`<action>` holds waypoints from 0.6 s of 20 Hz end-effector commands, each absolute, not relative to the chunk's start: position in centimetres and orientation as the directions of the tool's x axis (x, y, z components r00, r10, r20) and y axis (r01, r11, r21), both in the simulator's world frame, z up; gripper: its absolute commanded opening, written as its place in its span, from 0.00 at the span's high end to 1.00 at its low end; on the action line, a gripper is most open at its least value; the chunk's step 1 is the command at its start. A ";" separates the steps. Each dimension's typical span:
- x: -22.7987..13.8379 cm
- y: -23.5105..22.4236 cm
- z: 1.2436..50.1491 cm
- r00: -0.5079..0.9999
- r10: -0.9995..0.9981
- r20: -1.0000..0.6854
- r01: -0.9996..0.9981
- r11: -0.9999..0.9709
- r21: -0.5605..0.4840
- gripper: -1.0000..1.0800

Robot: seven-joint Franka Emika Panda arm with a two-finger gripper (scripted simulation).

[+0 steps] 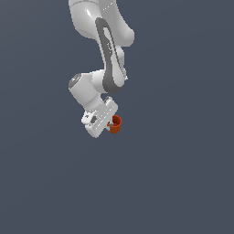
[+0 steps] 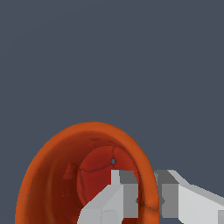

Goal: Pick up the object and move it to a goal position.

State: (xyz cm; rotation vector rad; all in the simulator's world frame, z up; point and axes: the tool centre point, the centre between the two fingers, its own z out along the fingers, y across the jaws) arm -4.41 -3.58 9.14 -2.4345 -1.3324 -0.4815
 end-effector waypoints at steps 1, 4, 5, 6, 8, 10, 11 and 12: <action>-5.8 -3.3 9.4 0.507 0.742 0.438 0.851 -0.512 -0.117 1.00; -7.2 -3.0 9.7 0.507 0.742 0.439 0.851 -0.512 -0.117 1.00; -7.5 -2.9 9.8 0.507 0.742 0.439 0.851 -0.512 -0.117 1.00; -7.9 -2.8 9.9 0.507 0.741 0.440 0.851 -0.512 -0.117 1.00; -8.5 -2.7 10.0 0.506 0.741 0.441 0.851 -0.512 -0.117 1.00; -8.9 -2.5 10.1 0.506 0.741 0.442 0.851 -0.512 -0.117 1.00; -9.1 -2.5 10.1 0.506 0.741 0.442 0.851 -0.512 -0.117 1.00; -9.2 -2.5 10.2 0.506 0.740 0.443 0.851 -0.511 -0.117 1.00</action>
